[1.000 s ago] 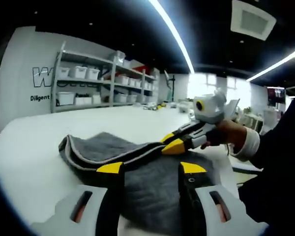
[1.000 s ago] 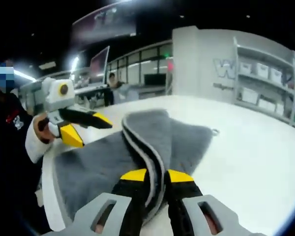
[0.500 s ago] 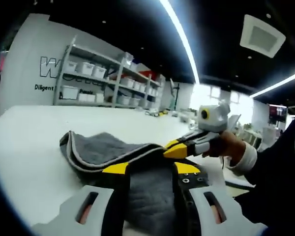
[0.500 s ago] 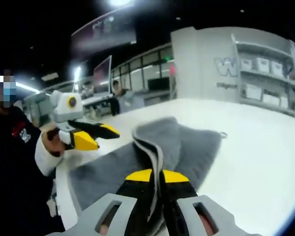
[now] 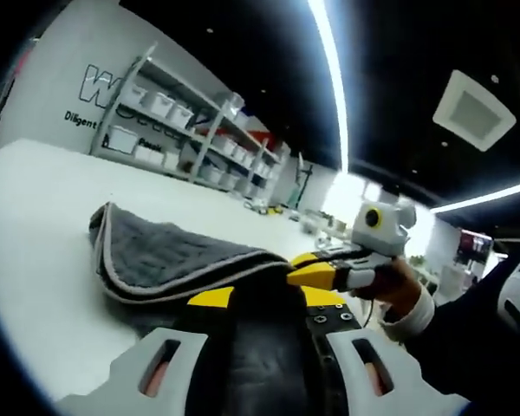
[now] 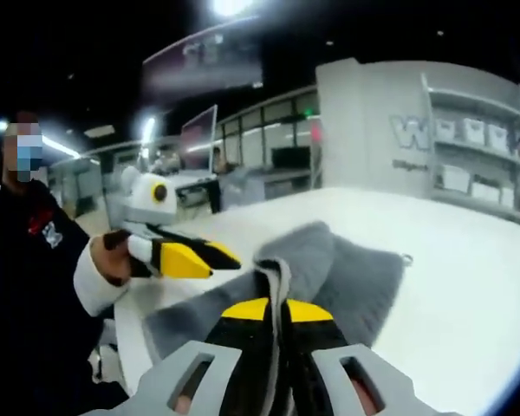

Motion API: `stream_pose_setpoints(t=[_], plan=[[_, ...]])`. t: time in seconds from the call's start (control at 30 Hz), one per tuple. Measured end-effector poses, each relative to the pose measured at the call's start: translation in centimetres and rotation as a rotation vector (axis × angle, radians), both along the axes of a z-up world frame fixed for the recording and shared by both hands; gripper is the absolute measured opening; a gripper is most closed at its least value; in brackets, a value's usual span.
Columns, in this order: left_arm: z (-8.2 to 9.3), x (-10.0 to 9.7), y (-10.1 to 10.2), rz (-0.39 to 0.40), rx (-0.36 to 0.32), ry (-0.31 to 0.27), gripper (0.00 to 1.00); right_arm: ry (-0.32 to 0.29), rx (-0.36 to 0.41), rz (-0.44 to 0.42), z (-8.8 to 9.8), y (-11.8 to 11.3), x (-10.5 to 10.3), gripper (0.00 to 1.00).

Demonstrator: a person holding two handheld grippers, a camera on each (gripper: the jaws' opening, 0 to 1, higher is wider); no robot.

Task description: Open the folded towel by lifting each exposed corner and separating the folded layers until the towel lies flat within the target outline without major curled edges

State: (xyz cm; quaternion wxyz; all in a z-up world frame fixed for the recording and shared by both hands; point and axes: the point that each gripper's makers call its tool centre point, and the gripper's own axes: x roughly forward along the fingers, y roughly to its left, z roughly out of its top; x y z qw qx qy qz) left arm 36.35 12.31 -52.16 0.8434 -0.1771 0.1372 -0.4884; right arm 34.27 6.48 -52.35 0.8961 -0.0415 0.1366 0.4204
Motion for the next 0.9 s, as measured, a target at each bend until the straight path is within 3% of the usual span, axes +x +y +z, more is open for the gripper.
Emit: stream_pose_setpoints(t=[0.27, 0.43, 0.7, 0.9], plan=[[0.7, -1.5, -1.0, -0.024, -0.055, 0.033, 0.26, -0.055, -0.049, 0.032, 0.3, 1.9, -1.4, 0.02], [0.2, -2.3, -1.7, -0.028, -0.058, 0.069, 0.23, -0.086, -0.08, 0.043, 0.6, 2.5, -1.4, 0.02], [0.5, -1.8, -1.2, -0.035, -0.105, 0.101, 0.22, -0.092, -0.074, 0.048, 1.1, 2.6, -1.6, 0.02], [0.6, -2.8, -2.2, -0.056, -0.148, 0.135, 0.22, -0.099, -0.069, 0.051, 1.3, 2.7, -2.0, 0.02]])
